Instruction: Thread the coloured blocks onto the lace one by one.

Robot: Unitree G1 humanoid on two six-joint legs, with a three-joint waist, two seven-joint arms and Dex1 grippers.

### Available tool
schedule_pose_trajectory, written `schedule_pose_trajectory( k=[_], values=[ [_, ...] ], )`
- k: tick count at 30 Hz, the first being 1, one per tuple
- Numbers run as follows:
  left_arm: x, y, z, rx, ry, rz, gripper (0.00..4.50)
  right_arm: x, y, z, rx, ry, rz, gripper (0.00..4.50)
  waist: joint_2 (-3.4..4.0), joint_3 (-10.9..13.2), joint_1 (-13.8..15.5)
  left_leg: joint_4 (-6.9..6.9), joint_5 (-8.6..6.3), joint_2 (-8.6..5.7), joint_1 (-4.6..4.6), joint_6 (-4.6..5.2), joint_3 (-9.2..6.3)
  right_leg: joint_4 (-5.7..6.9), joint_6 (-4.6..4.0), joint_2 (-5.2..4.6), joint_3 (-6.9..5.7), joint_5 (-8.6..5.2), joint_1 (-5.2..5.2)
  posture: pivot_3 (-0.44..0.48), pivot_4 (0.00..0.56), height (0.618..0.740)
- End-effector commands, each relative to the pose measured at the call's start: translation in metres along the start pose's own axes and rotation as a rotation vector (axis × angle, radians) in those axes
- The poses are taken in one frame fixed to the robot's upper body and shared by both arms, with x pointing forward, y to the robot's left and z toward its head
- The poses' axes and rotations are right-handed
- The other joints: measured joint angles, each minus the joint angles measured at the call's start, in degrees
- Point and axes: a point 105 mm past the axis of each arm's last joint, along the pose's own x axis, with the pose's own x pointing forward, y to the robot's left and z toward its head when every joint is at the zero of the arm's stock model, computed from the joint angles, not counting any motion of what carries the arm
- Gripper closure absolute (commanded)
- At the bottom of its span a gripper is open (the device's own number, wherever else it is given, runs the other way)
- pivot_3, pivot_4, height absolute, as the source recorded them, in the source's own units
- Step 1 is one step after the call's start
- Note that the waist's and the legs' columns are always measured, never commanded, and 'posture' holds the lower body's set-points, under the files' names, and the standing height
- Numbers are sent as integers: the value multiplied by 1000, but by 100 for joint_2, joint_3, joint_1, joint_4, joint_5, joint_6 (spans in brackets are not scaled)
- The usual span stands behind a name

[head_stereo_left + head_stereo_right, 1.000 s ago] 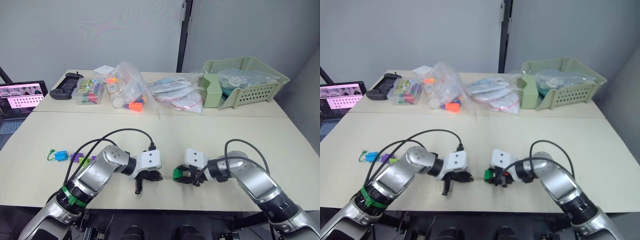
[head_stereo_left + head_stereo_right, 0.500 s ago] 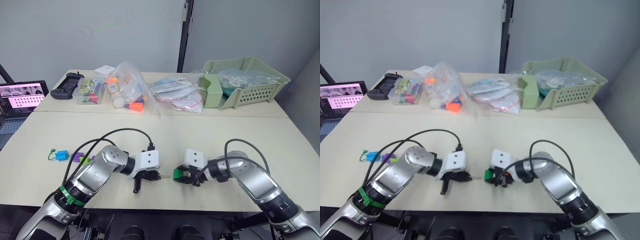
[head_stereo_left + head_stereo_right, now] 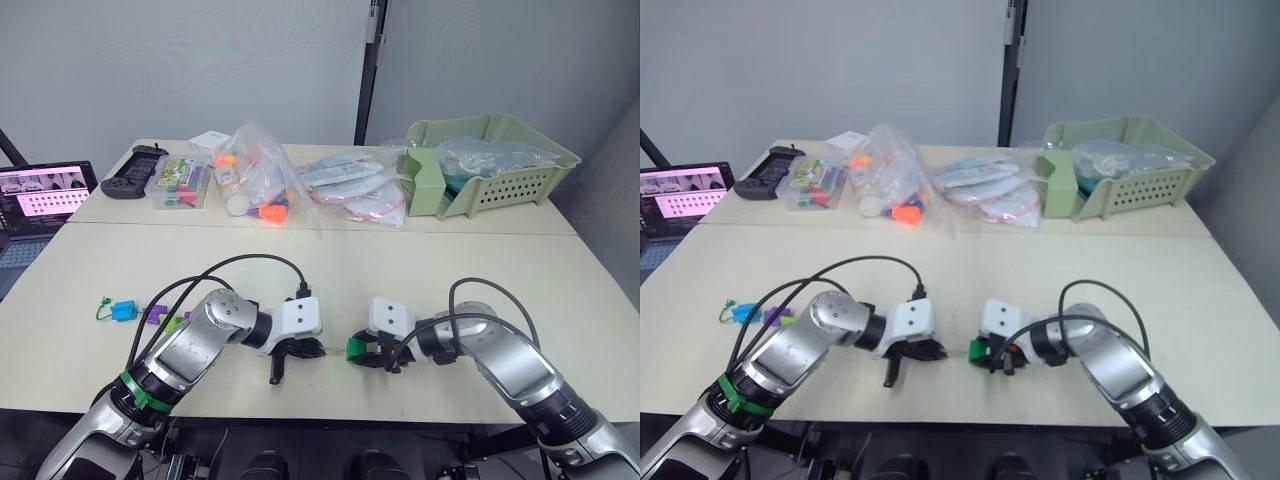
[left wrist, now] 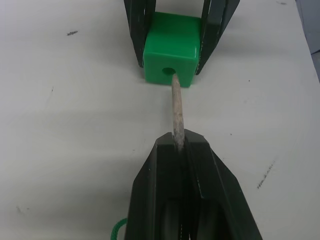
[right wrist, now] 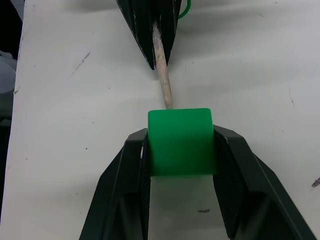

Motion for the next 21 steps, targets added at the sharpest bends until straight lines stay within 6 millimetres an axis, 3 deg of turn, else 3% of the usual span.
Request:
schedule_pose_trajectory(
  k=[1, 12, 21],
  values=[
    [-1, 2, 12, 43, -17, 11, 4500, 1, 7, -1, -4, 15, 25, 3321, 0, 0, 1, 0, 0, 0, 0, 0, 0, 0, 0, 0, 0, 0, 0, 0, 150, 740],
    [4, 2, 20, 57, -31, 3, 4500, 0, 10, -1, 1, 15, 28, 3321, 0, 0, 11, 0, 0, -2, -1, 0, -1, 0, 0, -1, 0, 0, 1, 0, 150, 740],
    [20, -3, 30, 79, -53, -38, 4500, 0, 12, 0, 7, 19, 26, 3321, 0, 0, 10, 0, 0, -2, -1, 0, -1, 0, 0, -1, 0, 0, 0, 0, 150, 740]
  ],
)
